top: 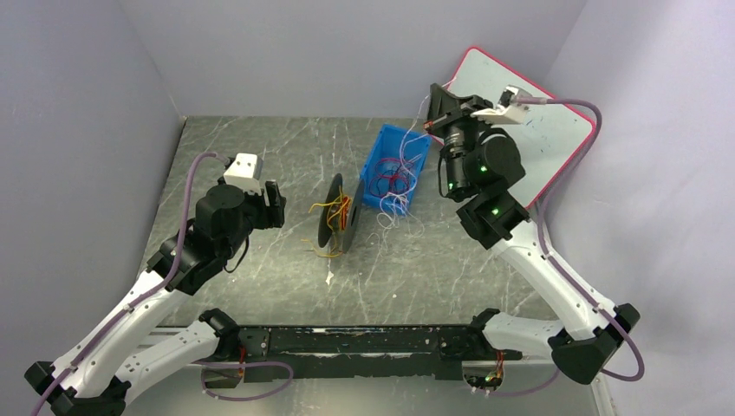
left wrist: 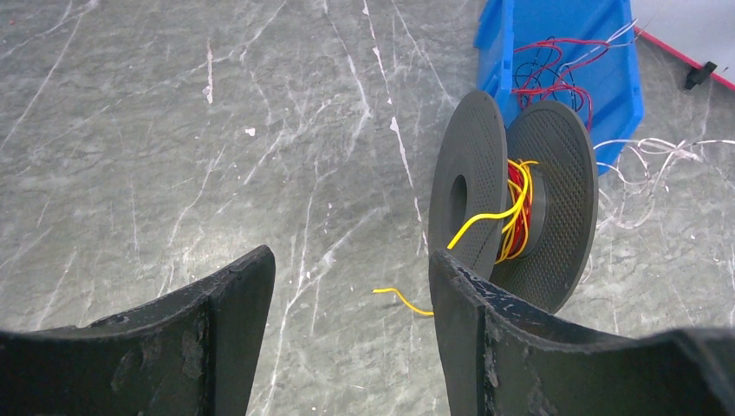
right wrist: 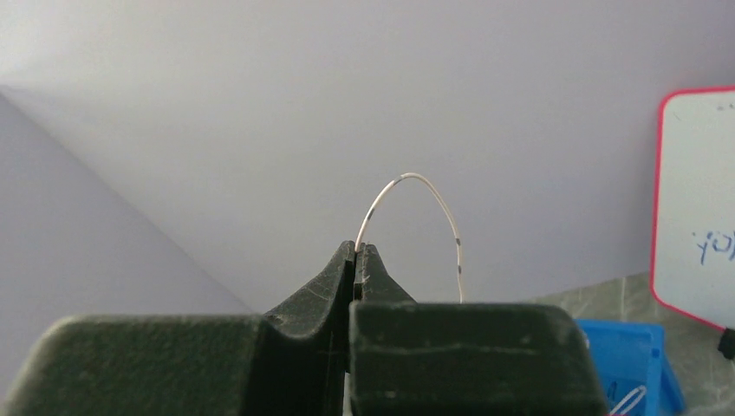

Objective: Wrap the cables
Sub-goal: Pick up the cable from the storage box.

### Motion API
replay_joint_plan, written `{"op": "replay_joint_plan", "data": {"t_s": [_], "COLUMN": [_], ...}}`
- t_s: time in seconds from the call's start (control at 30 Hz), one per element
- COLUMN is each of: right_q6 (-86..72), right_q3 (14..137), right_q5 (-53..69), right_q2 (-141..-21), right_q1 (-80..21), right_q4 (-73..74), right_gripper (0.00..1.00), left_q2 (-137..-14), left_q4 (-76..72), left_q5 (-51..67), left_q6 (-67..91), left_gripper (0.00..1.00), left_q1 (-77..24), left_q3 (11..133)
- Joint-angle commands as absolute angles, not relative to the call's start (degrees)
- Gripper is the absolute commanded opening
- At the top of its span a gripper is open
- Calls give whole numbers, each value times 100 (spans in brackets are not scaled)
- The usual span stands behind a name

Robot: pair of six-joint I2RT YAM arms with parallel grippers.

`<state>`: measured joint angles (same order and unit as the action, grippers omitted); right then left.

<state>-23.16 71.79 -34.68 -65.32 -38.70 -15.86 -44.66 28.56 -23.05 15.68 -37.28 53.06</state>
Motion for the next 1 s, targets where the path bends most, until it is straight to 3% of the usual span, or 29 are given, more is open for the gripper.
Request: {"op": "replay_joint_plan", "data": {"t_s": [0.0, 0.97], "right_q6": [-2035, -1361], "right_q3": [7563, 9742], "right_q5": [-3207, -1958], "right_q2": [-6391, -6701], "right_q1": [-3879, -3876], "right_q4": [-1801, -1511], "right_gripper": [0, 0], "left_q2": [-4456, -4473], "left_q4": [2728, 2750], "left_q5": [-2277, -2322], "left_q6": [1536, 1512], "left_gripper": [70, 69], "left_q1": [-3684, -3691], "left_q3": [5344, 5354]}}
